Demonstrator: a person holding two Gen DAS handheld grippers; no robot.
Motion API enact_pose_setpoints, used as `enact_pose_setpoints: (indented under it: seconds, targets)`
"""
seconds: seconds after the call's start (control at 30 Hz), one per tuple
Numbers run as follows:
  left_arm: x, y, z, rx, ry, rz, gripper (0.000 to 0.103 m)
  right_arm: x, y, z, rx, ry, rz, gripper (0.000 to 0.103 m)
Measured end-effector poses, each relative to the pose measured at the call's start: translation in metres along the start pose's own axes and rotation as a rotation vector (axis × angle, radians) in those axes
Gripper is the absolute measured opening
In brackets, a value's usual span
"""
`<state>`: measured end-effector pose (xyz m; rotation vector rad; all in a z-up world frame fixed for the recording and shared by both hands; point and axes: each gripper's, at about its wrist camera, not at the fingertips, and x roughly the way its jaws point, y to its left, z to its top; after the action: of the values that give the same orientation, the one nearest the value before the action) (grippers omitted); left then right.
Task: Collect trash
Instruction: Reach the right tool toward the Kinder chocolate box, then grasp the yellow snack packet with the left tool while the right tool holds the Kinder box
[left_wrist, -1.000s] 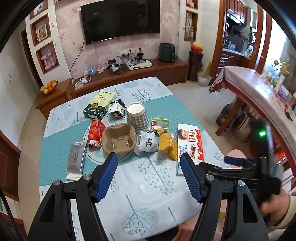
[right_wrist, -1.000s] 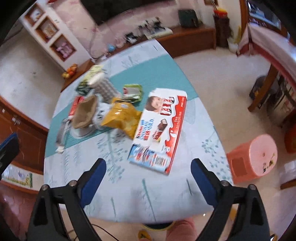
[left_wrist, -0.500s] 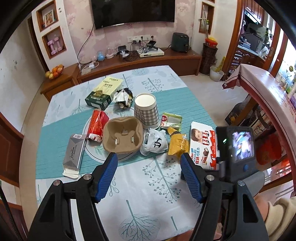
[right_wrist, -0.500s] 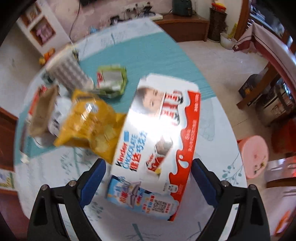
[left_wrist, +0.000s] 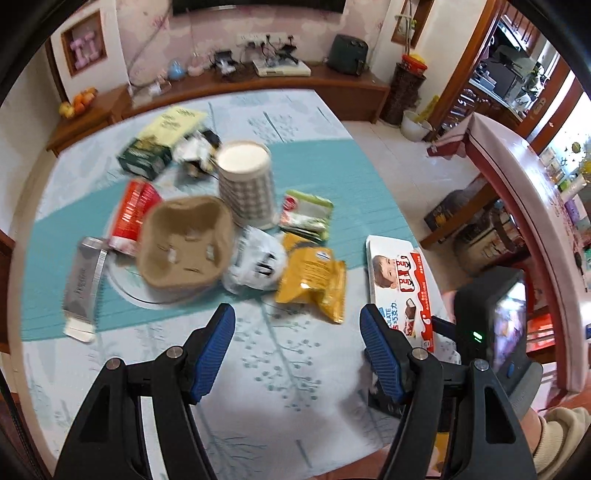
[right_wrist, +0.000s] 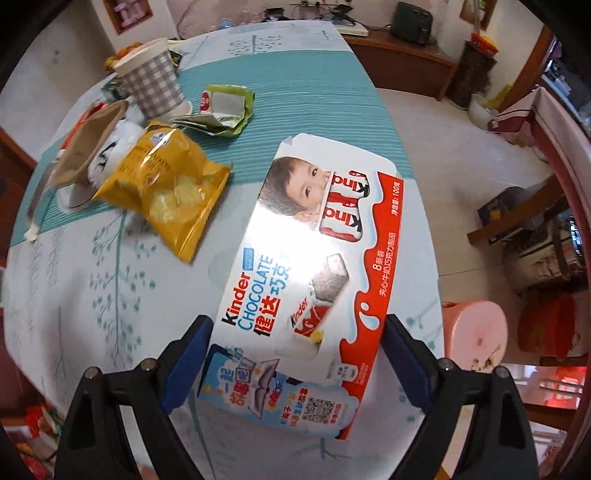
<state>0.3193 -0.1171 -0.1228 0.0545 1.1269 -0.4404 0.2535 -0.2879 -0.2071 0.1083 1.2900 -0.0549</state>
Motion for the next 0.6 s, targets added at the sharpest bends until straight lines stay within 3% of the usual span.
enact_pose_setpoints:
  seconds: [0.2, 0.53, 0.57, 0.6]
  targets:
    - [0.039, -0.009, 0.006, -0.026, 0.076, -0.006, 0.068, -0.007, -0.025, -0.003, 0.034, -0.026, 0.108, 0.091]
    - [0.098, 0.005, 0.018, -0.248, 0.169, -0.006, 0.068, -0.013, -0.039, -0.003, 0.053, -0.052, 0.258, 0.091]
    - [0.101, 0.006, 0.018, -0.263, 0.174, -0.005, 0.066, -0.015, -0.040, -0.003, 0.056, -0.056, 0.276, 0.091]
    - [0.104, 0.007, 0.018, -0.282, 0.176, -0.007, 0.054, -0.016, -0.040, -0.003, 0.058, -0.057, 0.288, 0.091]
